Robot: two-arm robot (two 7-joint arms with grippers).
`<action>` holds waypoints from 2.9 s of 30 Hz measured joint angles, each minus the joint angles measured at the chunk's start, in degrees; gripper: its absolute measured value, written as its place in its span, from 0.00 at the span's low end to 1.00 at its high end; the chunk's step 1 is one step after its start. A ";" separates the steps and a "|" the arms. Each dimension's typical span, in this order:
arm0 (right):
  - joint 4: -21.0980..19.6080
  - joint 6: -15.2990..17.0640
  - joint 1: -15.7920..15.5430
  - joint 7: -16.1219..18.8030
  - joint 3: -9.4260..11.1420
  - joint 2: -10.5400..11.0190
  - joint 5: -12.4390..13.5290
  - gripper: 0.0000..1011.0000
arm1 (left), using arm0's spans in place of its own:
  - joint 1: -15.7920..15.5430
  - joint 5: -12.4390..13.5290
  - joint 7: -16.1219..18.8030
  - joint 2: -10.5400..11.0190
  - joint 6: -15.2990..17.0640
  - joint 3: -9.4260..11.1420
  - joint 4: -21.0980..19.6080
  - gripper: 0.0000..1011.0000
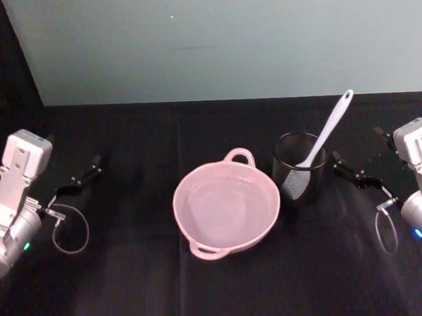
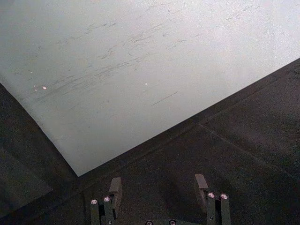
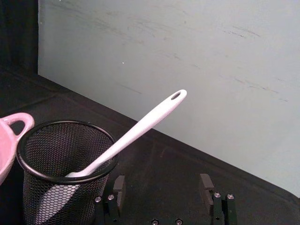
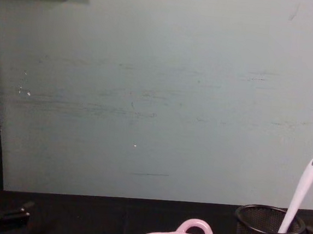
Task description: Use the one hand to pick up the spoon and stir the clear water in the bowl.
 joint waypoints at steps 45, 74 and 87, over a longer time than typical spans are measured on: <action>-5.46 -0.91 -6.59 -0.58 5.24 1.46 3.42 0.99 | 0.00 0.00 0.00 0.00 0.00 0.00 0.00 1.00; 5.32 12.27 2.79 24.29 12.67 -10.46 43.79 0.99 | 0.00 0.00 0.00 0.00 0.00 0.00 0.00 1.00; 7.99 10.99 4.83 26.60 11.84 -10.27 46.36 0.83 | 0.00 0.00 0.00 0.00 0.00 0.00 0.00 1.00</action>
